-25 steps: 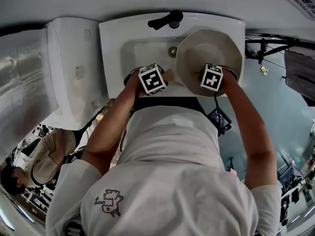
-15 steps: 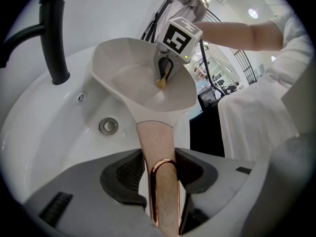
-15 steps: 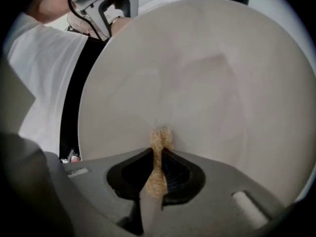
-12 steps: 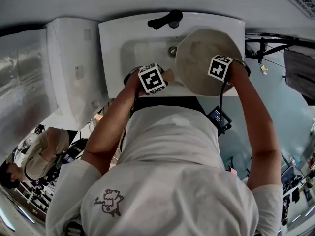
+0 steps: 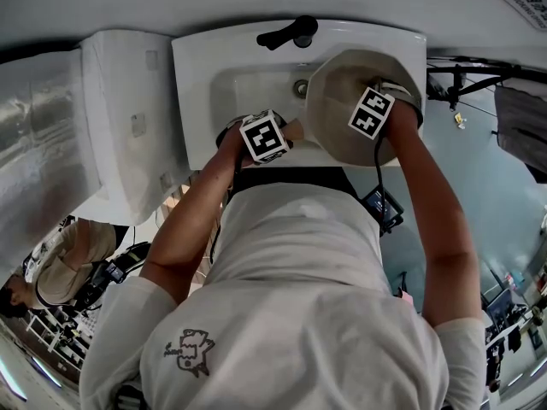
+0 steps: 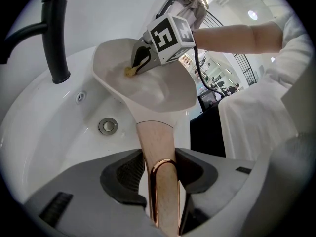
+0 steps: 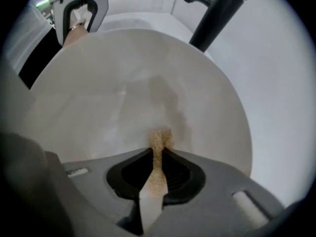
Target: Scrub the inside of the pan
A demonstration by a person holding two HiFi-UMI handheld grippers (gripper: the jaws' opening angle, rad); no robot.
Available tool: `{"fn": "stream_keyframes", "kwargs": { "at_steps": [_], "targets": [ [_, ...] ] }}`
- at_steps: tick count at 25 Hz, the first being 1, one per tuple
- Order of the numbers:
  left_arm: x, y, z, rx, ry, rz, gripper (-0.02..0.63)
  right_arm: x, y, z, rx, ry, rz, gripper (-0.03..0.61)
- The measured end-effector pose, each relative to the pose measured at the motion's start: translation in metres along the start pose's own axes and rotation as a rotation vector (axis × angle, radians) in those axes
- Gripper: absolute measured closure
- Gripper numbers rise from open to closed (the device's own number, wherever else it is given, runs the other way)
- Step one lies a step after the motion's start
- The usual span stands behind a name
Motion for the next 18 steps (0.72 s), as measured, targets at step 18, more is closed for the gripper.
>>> {"fn": "stream_keyframes", "kwargs": {
  "at_steps": [18],
  "targets": [
    [-0.003,-0.011,0.003,0.001,-0.001,-0.015,0.434,0.05,0.013,-0.044,0.32,-0.133,0.367,0.523]
  ]
}}
Point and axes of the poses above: the fingertips, and each gripper's own axes: y backward along the fingers, z to its right, x out of its top, the point moved 10 cm from there along y, backward along the fingers, and after that the axes turned 6 degrees about -y, right-handed, at the moved point
